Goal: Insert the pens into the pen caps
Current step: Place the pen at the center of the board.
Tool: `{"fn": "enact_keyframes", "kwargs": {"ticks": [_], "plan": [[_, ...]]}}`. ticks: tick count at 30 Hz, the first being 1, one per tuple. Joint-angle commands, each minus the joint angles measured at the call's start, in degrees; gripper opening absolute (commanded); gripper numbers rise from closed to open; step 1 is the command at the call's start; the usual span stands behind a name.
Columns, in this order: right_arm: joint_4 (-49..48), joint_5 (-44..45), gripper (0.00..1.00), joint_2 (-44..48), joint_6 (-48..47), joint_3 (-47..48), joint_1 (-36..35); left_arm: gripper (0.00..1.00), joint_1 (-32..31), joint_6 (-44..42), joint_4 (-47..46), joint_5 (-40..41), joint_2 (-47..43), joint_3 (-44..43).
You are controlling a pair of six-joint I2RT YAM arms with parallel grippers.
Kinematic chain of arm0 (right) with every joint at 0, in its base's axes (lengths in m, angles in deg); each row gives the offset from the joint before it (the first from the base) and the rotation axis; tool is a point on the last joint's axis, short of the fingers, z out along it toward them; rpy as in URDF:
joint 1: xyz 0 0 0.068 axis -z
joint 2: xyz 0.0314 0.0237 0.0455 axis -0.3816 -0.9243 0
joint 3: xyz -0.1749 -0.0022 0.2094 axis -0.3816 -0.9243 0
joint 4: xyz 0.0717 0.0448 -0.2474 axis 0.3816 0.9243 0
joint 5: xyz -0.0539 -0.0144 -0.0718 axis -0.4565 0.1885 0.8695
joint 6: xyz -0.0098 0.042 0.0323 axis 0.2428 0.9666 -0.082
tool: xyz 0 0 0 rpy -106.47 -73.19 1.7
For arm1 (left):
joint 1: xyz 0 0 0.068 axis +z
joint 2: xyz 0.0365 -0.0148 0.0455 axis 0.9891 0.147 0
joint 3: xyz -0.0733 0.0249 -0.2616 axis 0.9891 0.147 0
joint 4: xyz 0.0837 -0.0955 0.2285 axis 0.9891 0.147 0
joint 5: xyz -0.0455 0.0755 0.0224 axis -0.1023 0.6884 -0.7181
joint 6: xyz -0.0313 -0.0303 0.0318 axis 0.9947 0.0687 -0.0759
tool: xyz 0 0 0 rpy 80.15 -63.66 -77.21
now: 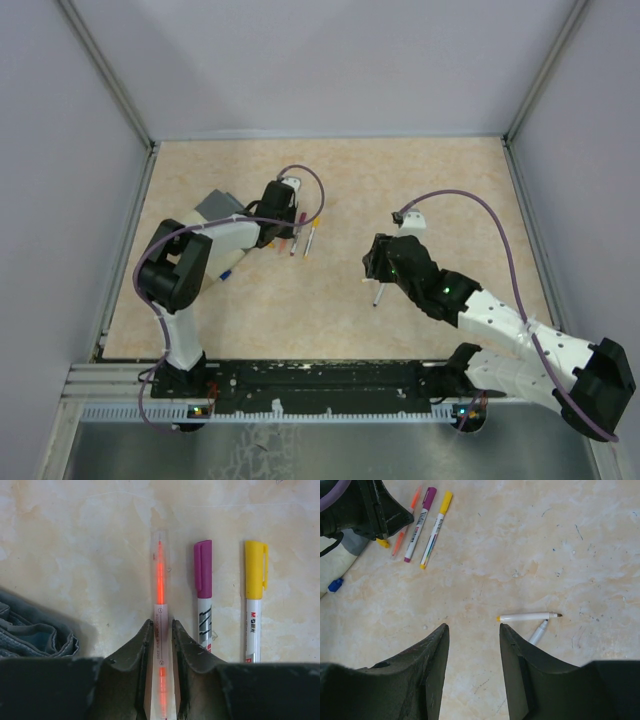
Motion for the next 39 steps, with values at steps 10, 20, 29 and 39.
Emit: {"fn": "enact_keyframes", "kwargs": {"ticks": [10, 20, 29, 39], "plan": [[-1.3, 2.1, 0.46, 0.0, -0.8, 0.3, 0.4, 0.27, 0.2, -0.5, 0.0, 0.0, -1.2, -0.5], [-8.4, 7.4, 0.56, 2.7, -4.0, -1.6, 0.5, 0.31, 0.2, -0.5, 1.1, -1.5, -10.4, -1.3], [-20.1, 10.0, 0.64, 0.6, -10.3, -3.7, 0.9, 0.33, 0.3, -0.2, 2.3, -1.8, -20.8, 0.7], [-33.5, 9.9, 0.77, -5.4, -19.2, -2.9, 1.2, 0.36, 1.1, 2.3, 2.5, -3.3, -33.0, 6.0]]}}
